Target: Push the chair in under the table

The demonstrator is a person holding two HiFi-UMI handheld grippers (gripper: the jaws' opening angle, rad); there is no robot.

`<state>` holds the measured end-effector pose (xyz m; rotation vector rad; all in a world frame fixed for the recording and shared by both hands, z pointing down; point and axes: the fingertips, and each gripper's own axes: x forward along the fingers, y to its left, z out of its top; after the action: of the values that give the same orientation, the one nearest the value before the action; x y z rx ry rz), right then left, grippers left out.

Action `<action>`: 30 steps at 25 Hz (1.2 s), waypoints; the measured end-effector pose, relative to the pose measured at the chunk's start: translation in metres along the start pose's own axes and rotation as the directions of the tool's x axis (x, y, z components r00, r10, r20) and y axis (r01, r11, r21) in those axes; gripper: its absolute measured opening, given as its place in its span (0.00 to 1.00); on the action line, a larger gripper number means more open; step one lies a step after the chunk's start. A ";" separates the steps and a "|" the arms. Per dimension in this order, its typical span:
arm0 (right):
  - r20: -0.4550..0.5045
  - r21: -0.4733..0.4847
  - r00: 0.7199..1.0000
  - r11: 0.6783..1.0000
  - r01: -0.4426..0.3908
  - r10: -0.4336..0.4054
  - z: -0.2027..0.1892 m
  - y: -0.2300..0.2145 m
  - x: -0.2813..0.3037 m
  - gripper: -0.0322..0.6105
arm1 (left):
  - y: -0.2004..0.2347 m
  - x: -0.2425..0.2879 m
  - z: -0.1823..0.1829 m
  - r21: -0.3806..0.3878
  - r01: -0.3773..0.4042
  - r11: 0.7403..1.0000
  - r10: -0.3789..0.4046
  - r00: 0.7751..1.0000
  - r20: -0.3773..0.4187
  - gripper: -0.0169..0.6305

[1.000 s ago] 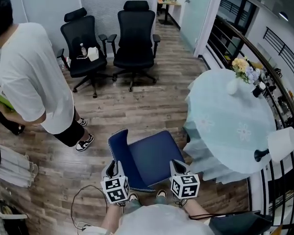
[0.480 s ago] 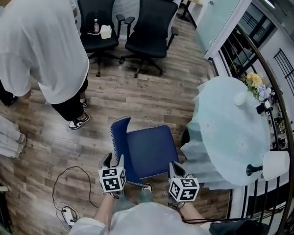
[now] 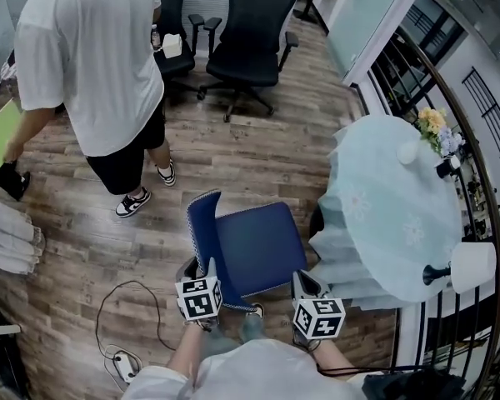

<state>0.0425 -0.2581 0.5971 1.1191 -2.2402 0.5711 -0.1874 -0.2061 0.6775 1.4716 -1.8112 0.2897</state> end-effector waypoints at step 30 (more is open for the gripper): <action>0.036 0.073 0.997 0.995 0.073 -0.076 -0.008 -0.041 -0.022 0.08 | -0.049 0.016 -0.004 -0.004 0.000 1.000 0.000 0.999 -0.049 0.22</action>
<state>0.0894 -0.2639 0.5942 1.2535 -2.2155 0.6079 -0.1414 -0.2303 0.6775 1.4496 -1.7717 0.3199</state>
